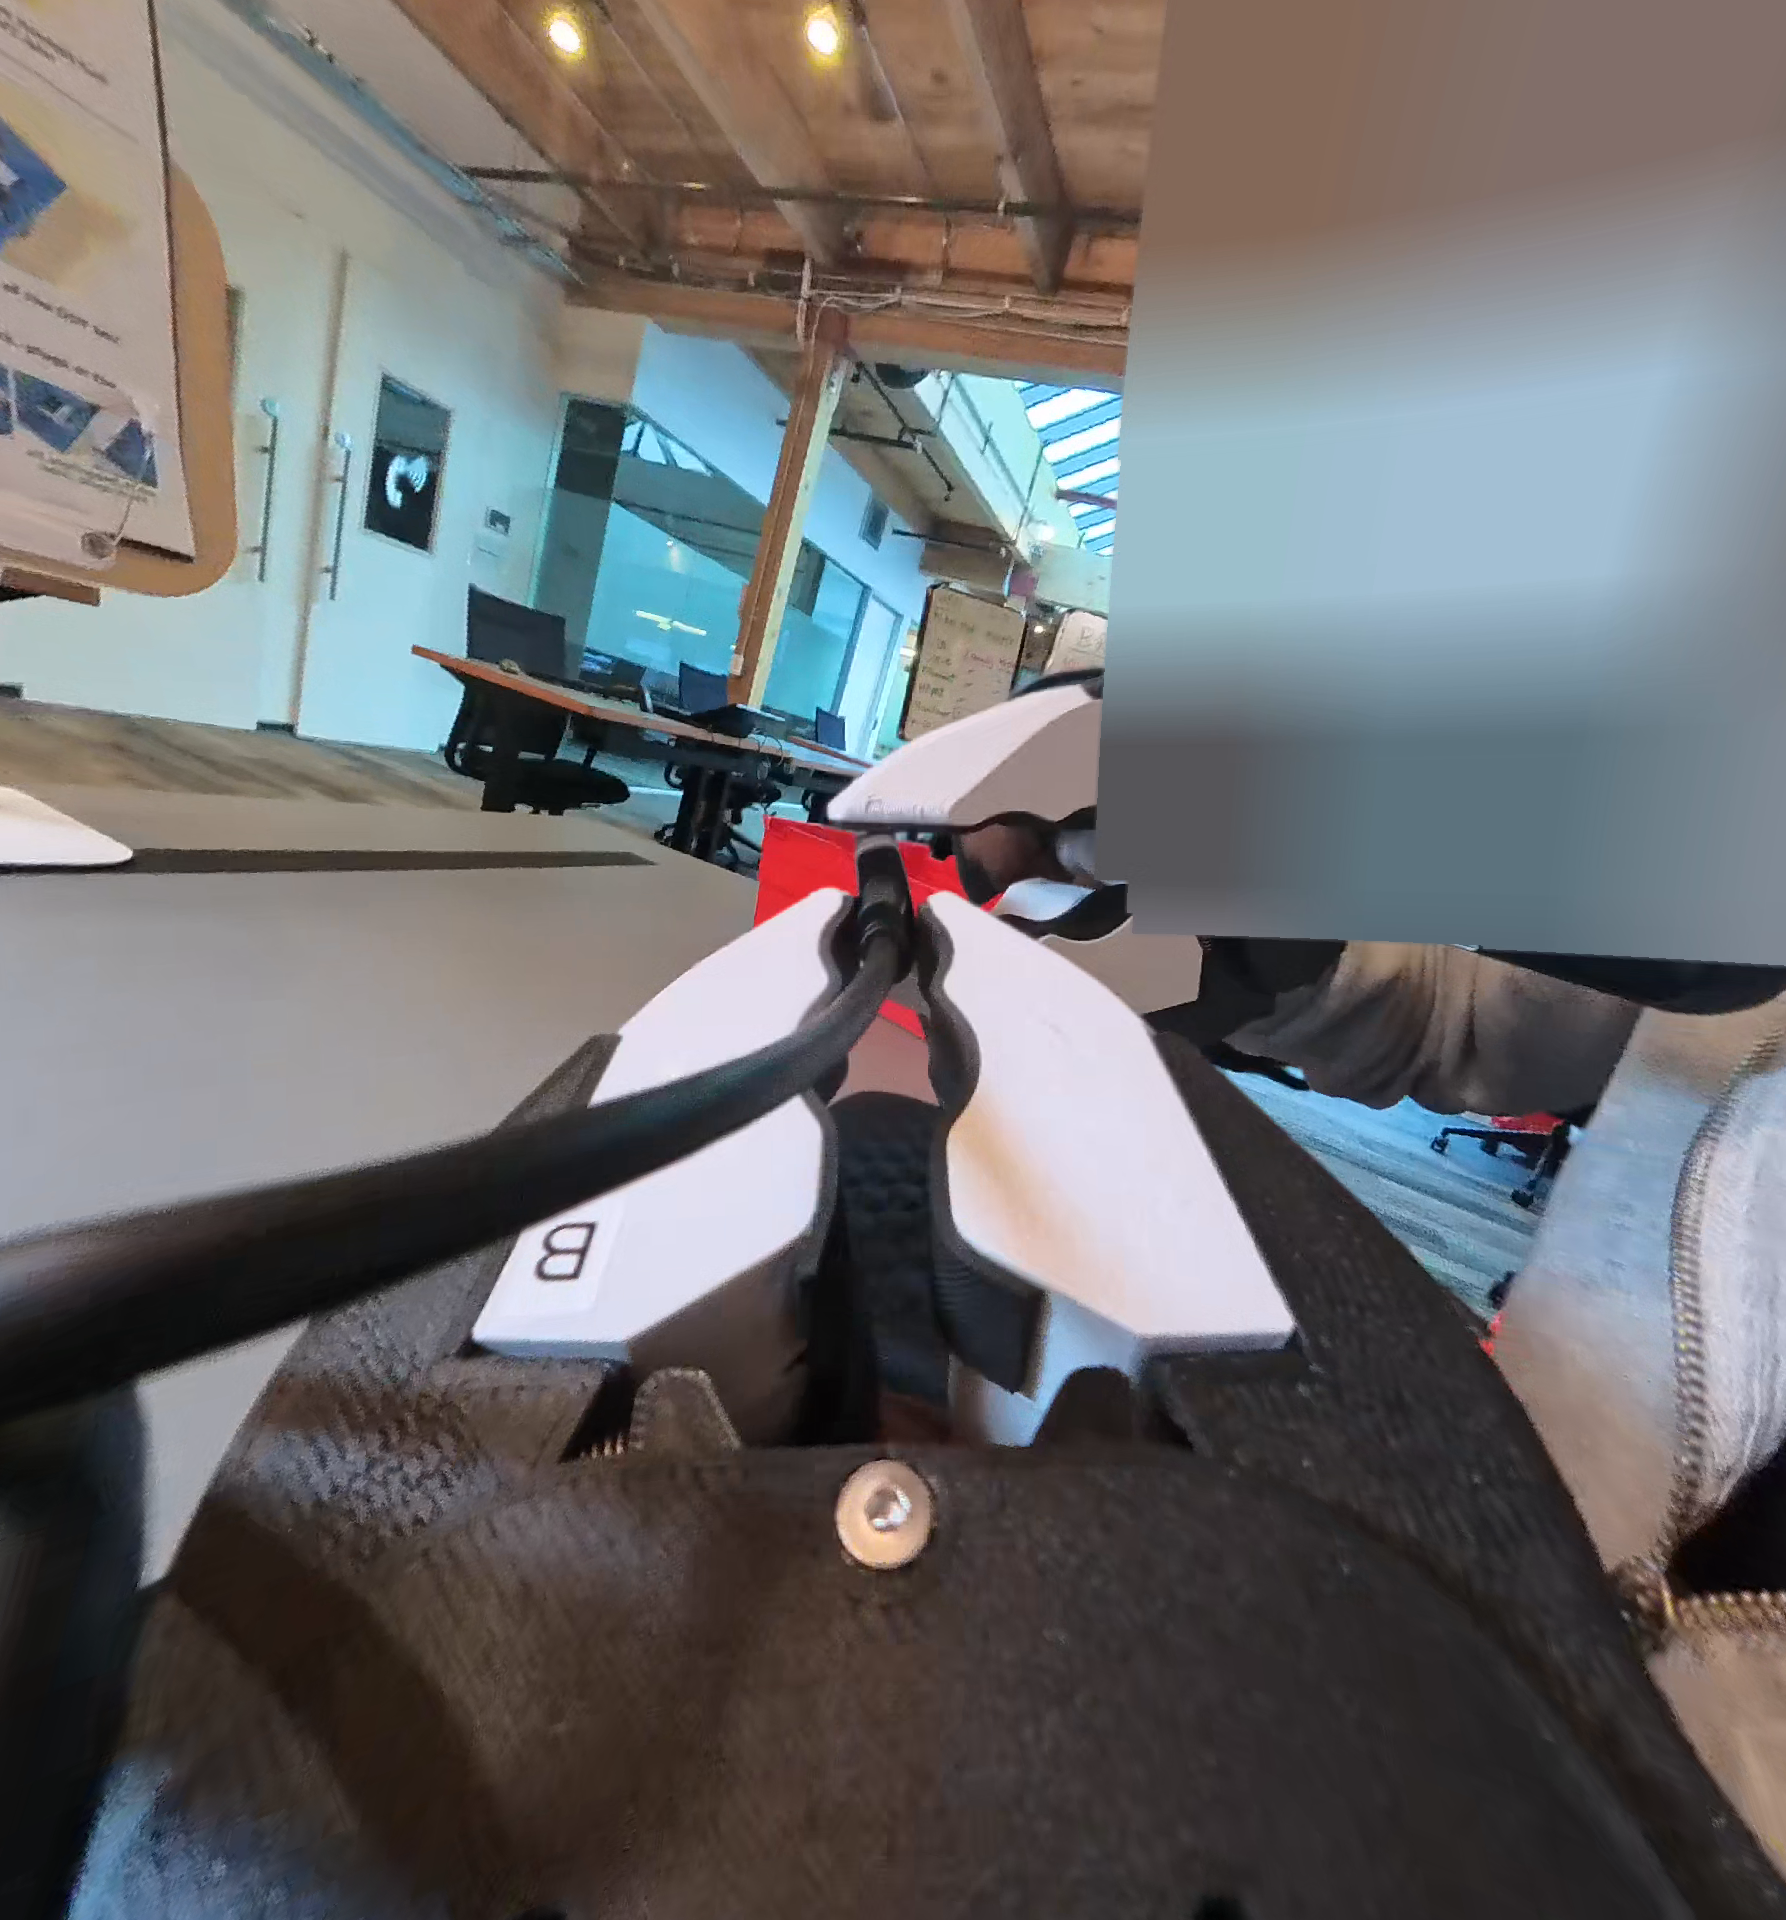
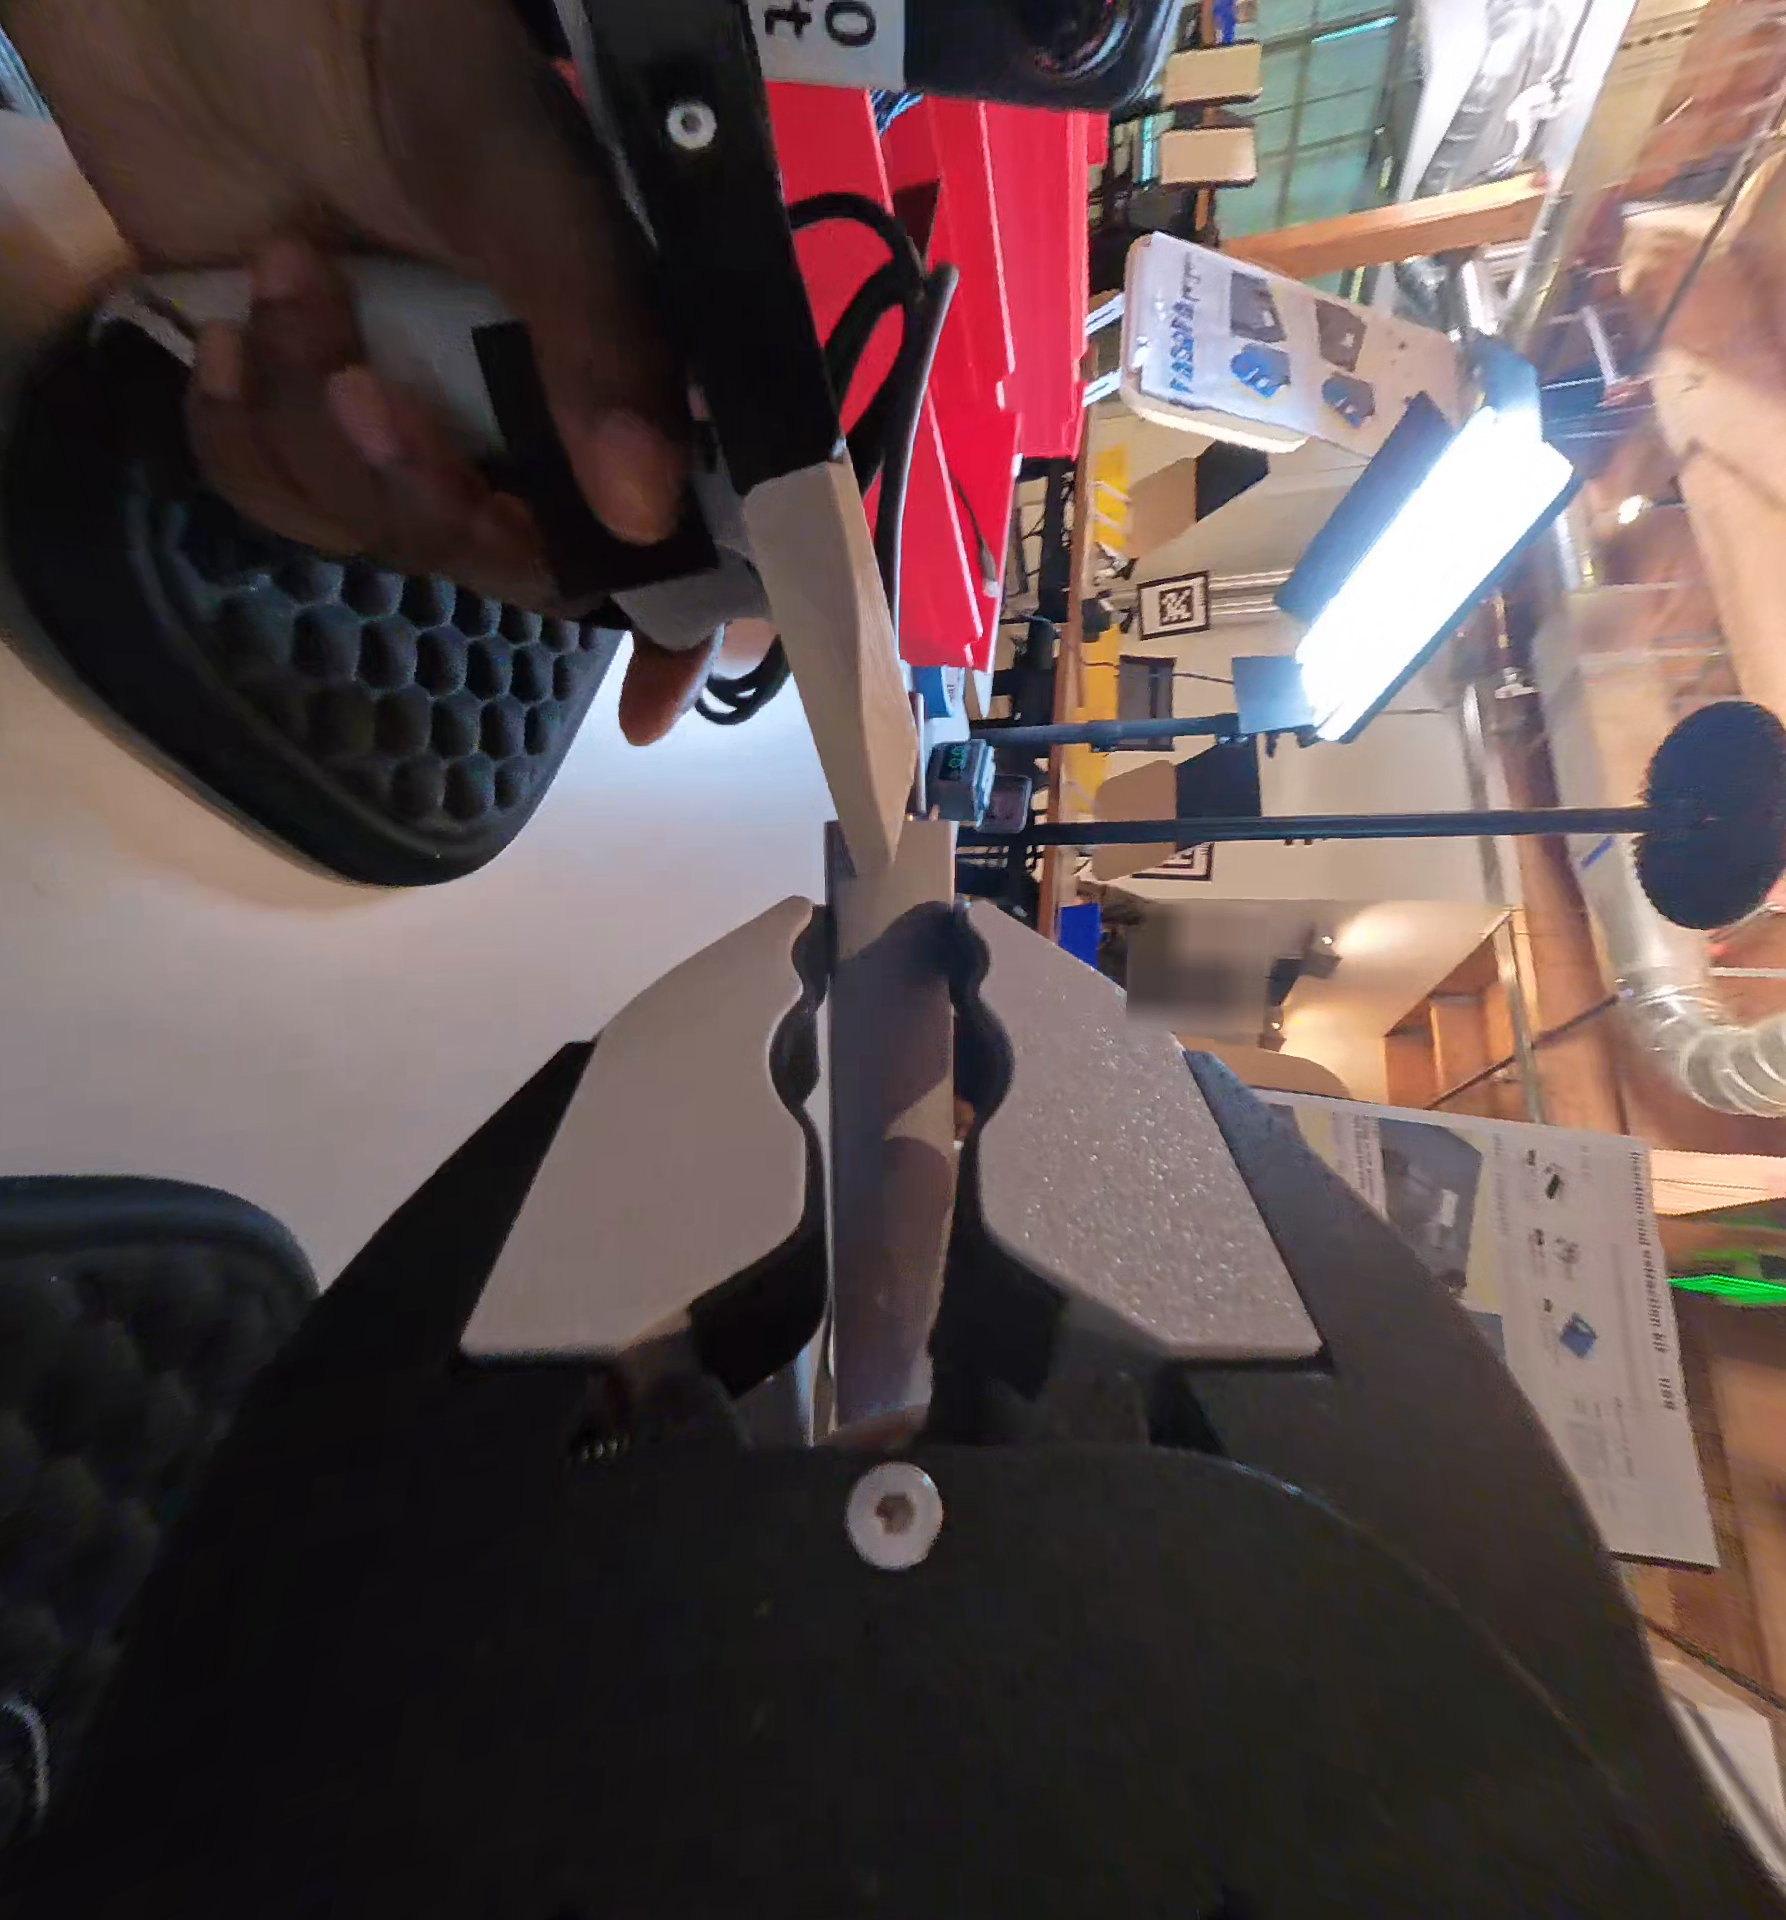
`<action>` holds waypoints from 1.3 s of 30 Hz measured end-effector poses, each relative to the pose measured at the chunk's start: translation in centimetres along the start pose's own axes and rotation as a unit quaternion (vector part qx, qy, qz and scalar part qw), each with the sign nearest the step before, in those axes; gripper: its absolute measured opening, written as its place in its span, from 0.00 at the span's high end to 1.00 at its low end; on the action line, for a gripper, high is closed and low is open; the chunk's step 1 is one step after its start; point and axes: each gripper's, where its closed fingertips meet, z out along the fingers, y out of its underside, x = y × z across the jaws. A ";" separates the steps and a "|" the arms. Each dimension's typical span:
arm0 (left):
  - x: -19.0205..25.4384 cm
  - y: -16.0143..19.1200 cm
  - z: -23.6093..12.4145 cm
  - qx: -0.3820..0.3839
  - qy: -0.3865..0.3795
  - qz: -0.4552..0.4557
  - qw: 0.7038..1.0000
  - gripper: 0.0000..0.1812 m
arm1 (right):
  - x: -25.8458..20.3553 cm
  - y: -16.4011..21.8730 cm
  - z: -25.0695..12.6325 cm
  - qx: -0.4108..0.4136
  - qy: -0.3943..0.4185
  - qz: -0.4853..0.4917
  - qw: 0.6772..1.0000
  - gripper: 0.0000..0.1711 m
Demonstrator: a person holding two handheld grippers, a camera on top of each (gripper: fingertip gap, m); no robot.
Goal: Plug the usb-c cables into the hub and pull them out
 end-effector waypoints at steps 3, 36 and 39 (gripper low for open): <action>0.5 -0.3 -0.3 0.012 0.021 0.003 1.000 0.94 | 0.4 -0.5 -0.3 0.020 0.024 0.020 0.999 0.86; -1.5 -0.3 -1.4 0.027 0.012 -0.067 0.997 0.85 | 5.5 5.9 -7.2 0.009 -0.035 0.299 0.954 0.94; -1.0 -0.2 -1.4 0.024 0.021 -0.051 0.998 0.85 | 5.8 7.0 -7.9 -0.098 0.037 0.102 0.989 0.94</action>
